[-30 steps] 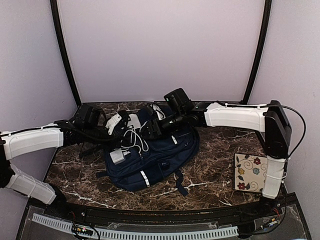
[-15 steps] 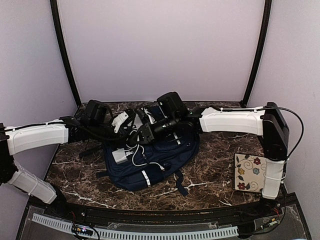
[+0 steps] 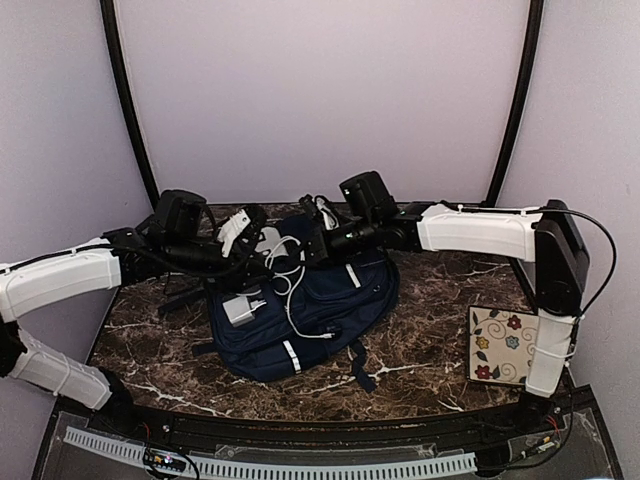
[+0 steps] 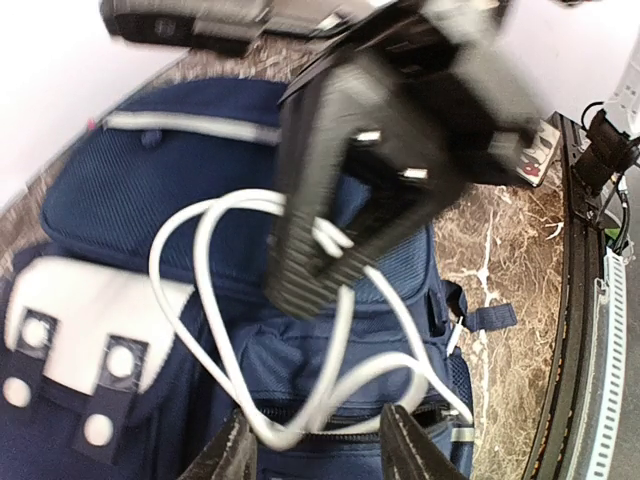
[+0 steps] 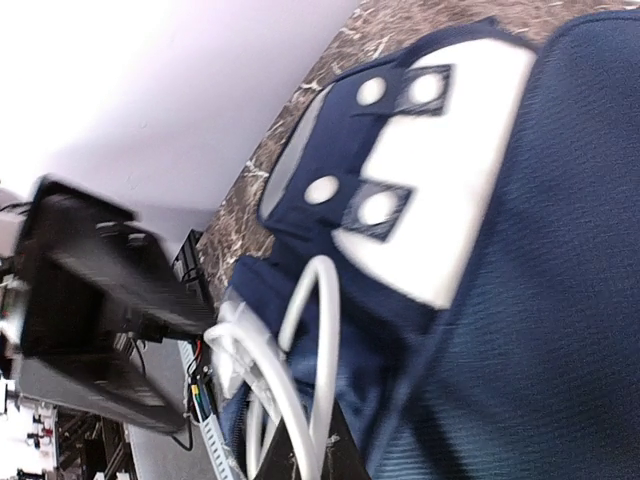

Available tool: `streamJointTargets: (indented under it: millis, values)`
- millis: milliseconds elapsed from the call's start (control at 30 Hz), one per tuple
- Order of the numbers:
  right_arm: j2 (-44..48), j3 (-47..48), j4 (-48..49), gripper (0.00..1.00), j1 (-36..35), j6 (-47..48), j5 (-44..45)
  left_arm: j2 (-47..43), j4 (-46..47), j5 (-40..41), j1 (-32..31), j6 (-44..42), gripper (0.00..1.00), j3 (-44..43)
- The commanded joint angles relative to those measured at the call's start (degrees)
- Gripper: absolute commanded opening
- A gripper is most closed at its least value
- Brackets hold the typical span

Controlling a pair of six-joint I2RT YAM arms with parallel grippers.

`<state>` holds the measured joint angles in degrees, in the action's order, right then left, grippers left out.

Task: Pack the student bag
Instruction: Adjust the charger, then place the charger in the lower front pocket of the bag.

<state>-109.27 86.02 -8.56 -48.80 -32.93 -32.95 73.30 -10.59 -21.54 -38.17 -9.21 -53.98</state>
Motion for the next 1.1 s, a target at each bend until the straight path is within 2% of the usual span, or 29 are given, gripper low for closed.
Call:
streamJointTargets:
  millis: [0,133,267,467,600,800,933,1067]
  values:
    - [0.15,1.39,-1.87,0.00,2.66,1.94,0.67,-5.29,-1.72,-3.56,-0.25,-9.07,0.48,-0.81]
    - [-0.20,0.71,-3.24,0.00,2.70,2.43,-1.10,-2.34,-10.16,-7.64,-0.32,-19.65,0.51,-5.02]
    - [0.27,0.68,-6.93,0.00,2.15,4.22,-1.80,2.68,-21.60,-9.31,-0.48,-35.88,0.55,-10.39]
    - [0.19,0.36,-9.77,0.00,0.60,5.81,-3.32,6.41,-22.88,-6.55,-3.52,-50.20,0.54,-12.41]
    - [0.18,0.46,-9.97,0.00,0.37,5.94,-3.33,10.17,-25.26,-2.28,-5.08,-52.16,0.45,-14.50]
    - [0.02,0.38,-10.47,0.00,-0.25,6.27,-3.59,10.95,-25.59,4.72,-5.35,-53.01,0.39,-13.81]
    - [-0.53,1.16,-12.75,0.00,-0.91,7.73,-3.11,9.36,-28.34,11.87,-5.36,-52.74,0.43,-13.37]
    - [-1.68,2.55,-13.43,0.00,-1.51,8.20,-3.43,7.06,-27.71,14.09,-5.38,-52.79,0.46,-11.75]
